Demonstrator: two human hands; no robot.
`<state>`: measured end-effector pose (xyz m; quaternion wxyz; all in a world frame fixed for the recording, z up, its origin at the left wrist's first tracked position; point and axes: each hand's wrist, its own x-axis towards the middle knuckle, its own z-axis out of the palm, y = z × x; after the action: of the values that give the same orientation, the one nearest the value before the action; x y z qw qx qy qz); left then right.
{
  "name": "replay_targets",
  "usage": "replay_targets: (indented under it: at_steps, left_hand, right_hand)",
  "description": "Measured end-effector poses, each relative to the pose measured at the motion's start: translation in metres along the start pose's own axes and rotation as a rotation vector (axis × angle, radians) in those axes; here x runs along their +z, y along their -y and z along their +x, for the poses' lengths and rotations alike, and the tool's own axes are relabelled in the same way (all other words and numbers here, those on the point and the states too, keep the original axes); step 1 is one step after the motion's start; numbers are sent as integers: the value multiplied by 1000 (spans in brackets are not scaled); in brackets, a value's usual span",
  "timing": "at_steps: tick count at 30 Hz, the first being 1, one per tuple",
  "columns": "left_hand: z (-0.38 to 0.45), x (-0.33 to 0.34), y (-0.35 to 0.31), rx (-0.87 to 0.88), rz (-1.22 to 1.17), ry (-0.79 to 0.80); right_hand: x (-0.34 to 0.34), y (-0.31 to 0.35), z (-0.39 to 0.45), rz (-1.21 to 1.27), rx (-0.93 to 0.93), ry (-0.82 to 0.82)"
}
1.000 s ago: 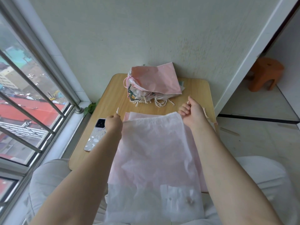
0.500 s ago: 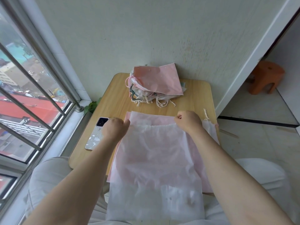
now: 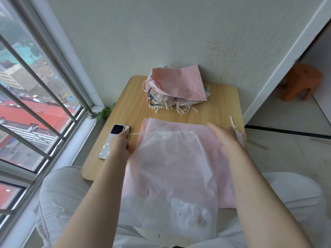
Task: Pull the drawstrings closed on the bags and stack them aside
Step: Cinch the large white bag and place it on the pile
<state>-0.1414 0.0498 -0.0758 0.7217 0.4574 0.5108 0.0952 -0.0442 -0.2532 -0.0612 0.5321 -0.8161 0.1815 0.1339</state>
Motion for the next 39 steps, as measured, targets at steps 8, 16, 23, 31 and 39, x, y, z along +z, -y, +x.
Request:
replay_targets:
  at_steps: [8,16,23,31,39]
  left_hand:
    - [-36,15,-8,101,-270,420]
    - [-61,23,-13,165,168,666]
    - [-52,26,-6,454,585,309]
    - [-29,14,11,618,736,26]
    - [-52,48,-28,576,306,255]
  right_hand:
    - [25,5,-22,787,81,273]
    - [46,6,-43,808,107,387]
    - [48,4,-48,213,-98,177]
    - [44,-2,-39,5,-221,-99]
    - [38,15,-46,-9,-362,-106]
